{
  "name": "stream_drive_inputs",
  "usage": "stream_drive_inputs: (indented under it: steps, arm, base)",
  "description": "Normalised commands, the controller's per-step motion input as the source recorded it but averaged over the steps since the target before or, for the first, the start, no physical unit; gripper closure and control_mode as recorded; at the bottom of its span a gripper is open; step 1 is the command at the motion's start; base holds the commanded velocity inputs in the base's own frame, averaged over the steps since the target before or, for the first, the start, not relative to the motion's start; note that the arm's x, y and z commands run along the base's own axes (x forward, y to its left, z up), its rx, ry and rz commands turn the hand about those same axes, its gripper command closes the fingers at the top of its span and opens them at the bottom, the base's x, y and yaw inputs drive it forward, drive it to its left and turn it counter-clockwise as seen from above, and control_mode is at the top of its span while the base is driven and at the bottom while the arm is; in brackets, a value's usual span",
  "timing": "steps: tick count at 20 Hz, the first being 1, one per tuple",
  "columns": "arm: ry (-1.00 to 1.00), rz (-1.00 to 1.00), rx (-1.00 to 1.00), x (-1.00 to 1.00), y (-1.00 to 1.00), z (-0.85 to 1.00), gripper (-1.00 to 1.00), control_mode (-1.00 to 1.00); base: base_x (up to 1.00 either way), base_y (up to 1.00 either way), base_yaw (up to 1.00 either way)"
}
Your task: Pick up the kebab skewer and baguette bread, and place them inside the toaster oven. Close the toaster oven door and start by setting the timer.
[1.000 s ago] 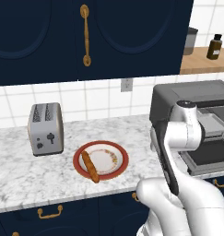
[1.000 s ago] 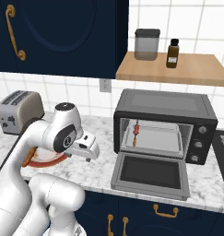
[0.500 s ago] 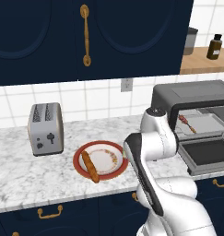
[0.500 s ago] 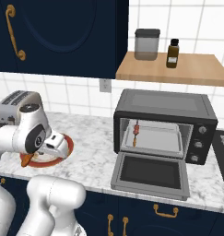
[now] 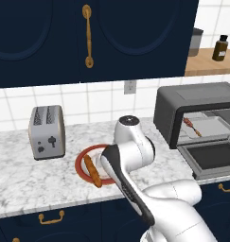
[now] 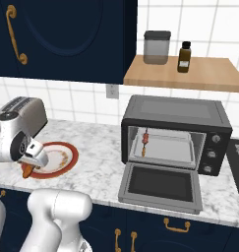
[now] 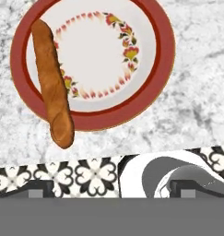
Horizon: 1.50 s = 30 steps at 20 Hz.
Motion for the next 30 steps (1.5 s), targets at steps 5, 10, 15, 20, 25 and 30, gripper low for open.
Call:
stream_drive_inputs:
  steps: [5,10,15,20,25,30]
  arm:
    - [0.10,0.06,0.04,0.20,0.58,-0.11,-1.00,-1.00]
    - [0.00,0.03,0.00,0.55,0.12,-0.07,-1.00,-1.00]
    - [0.00,0.00,0.00,0.38,0.18,-0.32,-1.00,-1.00]
    - [0.00,0.00,0.00,0.29,0.06,-0.24,-1.00,-1.00]
    - [0.00,0.02,0.00,0.31,0.04,-0.28,-1.00,-1.00]
    - [0.00,0.01,0.00,0.33,0.25,-0.45,-1.00,-1.00]
  base:
    - [0.00,0.00,0.00]
    - [0.00,0.00,0.00]
    - [0.00,0.00,0.00]
    - [0.00,0.00,0.00]
    - [0.00,0.00,0.00]
    - [0.00,0.00,0.00]
